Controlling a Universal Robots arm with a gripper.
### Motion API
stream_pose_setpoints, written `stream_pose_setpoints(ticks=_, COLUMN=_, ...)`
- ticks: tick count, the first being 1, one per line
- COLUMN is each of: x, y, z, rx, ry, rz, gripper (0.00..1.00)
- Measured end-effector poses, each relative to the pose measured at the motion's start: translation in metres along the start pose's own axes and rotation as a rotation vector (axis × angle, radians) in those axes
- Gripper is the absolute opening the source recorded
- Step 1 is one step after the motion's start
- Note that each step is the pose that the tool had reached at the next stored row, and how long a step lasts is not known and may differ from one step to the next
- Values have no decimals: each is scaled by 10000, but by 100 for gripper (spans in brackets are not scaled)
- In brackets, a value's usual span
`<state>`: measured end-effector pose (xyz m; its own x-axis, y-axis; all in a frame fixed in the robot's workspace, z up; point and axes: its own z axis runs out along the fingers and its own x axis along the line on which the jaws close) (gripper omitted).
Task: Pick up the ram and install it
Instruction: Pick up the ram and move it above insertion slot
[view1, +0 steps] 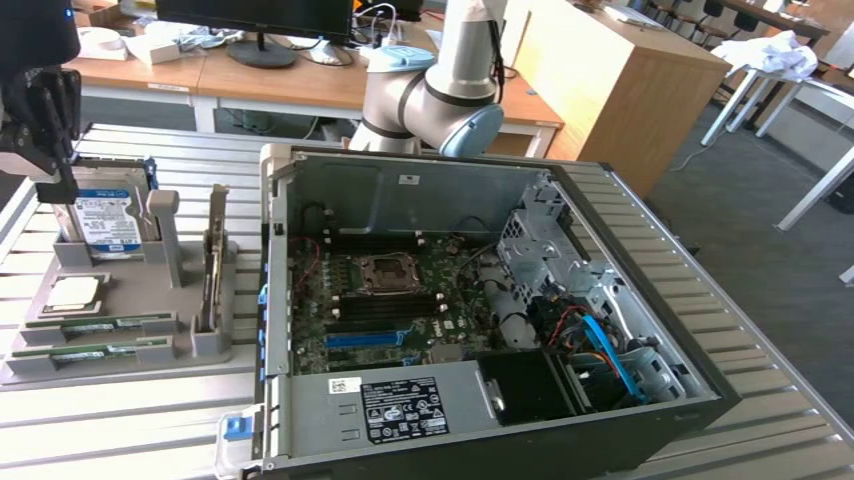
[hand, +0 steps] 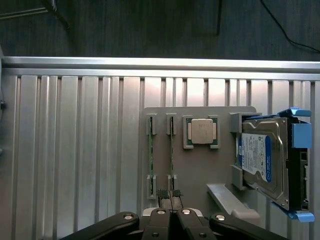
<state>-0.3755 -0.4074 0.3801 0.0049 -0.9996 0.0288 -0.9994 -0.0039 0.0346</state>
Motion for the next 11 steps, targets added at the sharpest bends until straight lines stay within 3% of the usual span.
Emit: stream_pose_setpoints(ticks=11, x=0, y=-12, z=-1, rx=0, ry=1, rz=0, gripper=10)
